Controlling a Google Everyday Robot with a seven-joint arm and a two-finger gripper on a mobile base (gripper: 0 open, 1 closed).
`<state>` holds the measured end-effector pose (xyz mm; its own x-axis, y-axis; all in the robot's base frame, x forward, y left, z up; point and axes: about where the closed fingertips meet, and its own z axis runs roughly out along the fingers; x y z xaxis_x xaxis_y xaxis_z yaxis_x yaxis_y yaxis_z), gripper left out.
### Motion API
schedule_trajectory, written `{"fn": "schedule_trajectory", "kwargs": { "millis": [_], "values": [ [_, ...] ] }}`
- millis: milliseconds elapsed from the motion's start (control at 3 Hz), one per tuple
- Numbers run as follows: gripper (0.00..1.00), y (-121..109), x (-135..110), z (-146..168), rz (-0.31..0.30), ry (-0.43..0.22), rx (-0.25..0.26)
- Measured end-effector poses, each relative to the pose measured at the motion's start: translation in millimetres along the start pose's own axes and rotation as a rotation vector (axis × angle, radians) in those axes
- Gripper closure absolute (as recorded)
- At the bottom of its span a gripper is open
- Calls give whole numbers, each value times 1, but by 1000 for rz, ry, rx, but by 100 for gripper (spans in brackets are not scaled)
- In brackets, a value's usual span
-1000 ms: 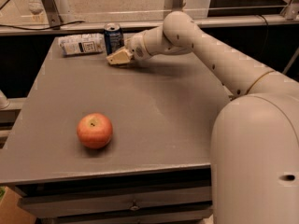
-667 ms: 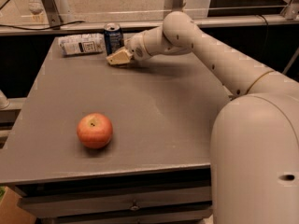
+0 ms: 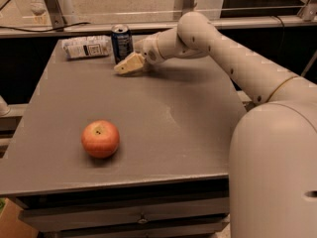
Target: Move pepsi can near blue plastic bottle
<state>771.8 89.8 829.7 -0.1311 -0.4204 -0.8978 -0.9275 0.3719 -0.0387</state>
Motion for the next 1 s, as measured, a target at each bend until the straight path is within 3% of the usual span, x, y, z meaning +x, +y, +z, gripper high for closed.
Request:
{"fn": "schedule_trajectory", "kwargs": {
  "millis": [667, 1000],
  "values": [
    [0, -9, -13, -45, -15, -46, 35],
    [0, -24, -20, -96, -16, -93, 73]
  ]
}}
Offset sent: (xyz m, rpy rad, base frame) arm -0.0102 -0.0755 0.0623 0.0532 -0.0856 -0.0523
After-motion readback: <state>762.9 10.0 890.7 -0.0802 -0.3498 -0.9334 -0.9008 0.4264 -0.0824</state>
